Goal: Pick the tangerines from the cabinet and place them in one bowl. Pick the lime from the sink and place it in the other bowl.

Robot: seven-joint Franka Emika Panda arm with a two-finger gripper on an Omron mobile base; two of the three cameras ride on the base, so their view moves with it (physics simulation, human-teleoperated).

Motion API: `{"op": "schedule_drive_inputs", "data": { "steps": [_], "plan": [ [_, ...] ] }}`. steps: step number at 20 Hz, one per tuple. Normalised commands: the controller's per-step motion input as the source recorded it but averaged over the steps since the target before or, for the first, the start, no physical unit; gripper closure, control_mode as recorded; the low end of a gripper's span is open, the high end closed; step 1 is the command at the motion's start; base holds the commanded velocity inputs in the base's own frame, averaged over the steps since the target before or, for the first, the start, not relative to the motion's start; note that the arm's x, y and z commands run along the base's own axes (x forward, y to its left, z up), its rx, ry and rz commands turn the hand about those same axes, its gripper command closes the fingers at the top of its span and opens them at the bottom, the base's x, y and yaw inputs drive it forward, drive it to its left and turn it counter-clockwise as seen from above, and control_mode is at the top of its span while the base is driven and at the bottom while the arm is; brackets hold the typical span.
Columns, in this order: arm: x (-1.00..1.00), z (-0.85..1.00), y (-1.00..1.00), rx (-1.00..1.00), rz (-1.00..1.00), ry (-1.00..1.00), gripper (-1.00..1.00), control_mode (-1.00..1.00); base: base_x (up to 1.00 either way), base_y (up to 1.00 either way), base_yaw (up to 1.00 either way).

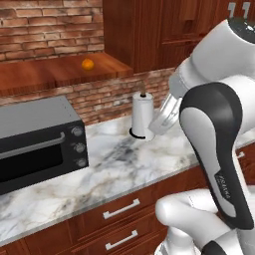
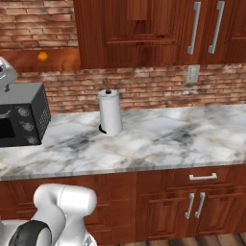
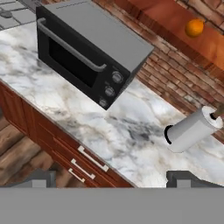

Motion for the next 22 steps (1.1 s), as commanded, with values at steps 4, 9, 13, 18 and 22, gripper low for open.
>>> {"op": "schedule_drive_inputs", "data": {
  "steps": [4, 9, 13, 18, 22],
  "plan": [
    [0.38, 0.74, 0.32, 0.02, -0.13, -0.14, -1.00, -1.00, 0.00, 0.00, 0.00],
    [0.58, 0.51, 0.26, 0.02, -0.12, -0.07, -1.00, -1.00, 0.00, 0.00, 0.00],
    [0.15, 0.06, 0.00, 0.01, 0.00, -0.02, -1.00, -1.00, 0.00, 0.00, 0.00],
    [-0.02, -0.30, -0.04, 0.01, 0.00, -0.04, -1.00, -1.00, 0.00, 0.00, 0.00],
    [0.09, -0.29, 0.00, 0.04, 0.00, -0.16, -1.00, -1.00, 0.00, 0.00, 0.00]
  ]
}}
